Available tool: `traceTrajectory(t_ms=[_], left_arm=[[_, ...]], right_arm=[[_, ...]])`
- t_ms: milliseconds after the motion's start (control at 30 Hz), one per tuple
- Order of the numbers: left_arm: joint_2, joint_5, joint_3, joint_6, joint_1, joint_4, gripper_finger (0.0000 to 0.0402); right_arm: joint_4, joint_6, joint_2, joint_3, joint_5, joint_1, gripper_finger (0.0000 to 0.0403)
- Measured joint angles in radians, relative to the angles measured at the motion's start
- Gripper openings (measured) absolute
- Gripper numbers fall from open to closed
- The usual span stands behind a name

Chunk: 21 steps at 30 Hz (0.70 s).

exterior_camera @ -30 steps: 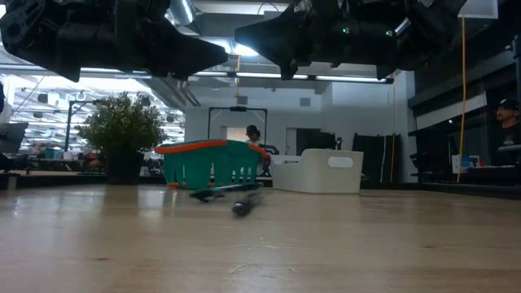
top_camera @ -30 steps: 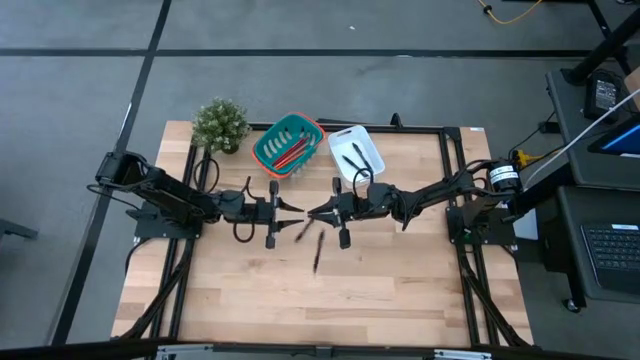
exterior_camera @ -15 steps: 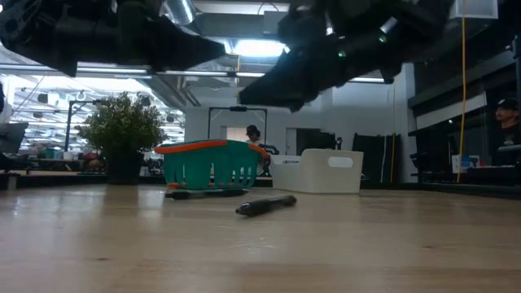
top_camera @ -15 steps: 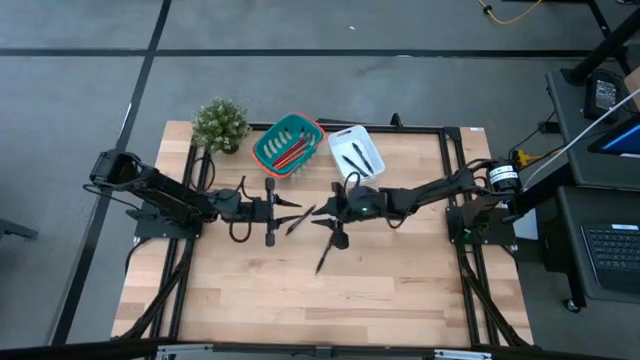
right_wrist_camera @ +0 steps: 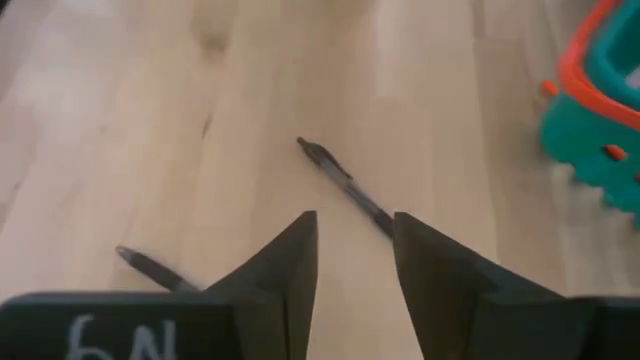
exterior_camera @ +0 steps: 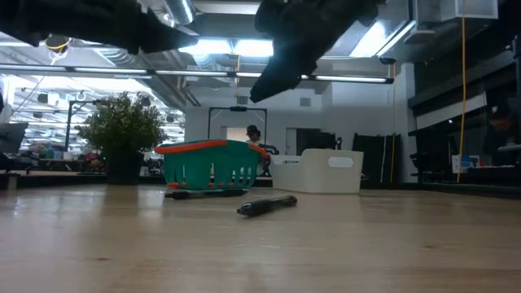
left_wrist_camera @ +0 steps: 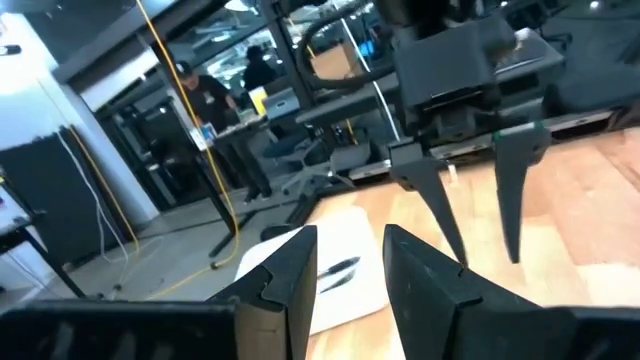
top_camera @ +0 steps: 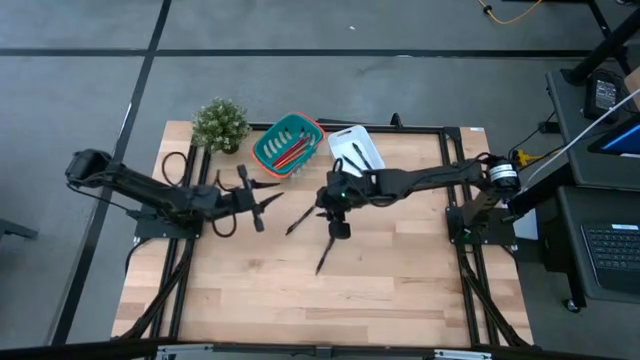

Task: Sort pens & pencils
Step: Put the black pen into the white bin

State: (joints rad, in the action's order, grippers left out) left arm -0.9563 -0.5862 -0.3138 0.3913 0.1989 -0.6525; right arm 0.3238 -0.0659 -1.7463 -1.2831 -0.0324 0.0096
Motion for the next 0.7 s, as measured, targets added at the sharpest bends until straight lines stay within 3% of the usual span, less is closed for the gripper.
traceTrajectory(t_ms=[267,433,700], left_arm=[[0.129,0.000,0.144,-0.022,0.000,-0.072,0.0110],[0.174,0.000,0.225,-0.019,0.000,-0.207,0.0110],[0.193,0.026,0.249,-0.009,0.000,-0.207,0.0110]], right_arm=[[0.063,-0.094,-0.130,-0.108,-0.031,-0.014,0.0133],[0.194,-0.159,-0.275,-0.263,-0.031,-0.029,0.0133],[0.408,-0.258,-0.477,-0.505,-0.032,-0.059,0.0133]])
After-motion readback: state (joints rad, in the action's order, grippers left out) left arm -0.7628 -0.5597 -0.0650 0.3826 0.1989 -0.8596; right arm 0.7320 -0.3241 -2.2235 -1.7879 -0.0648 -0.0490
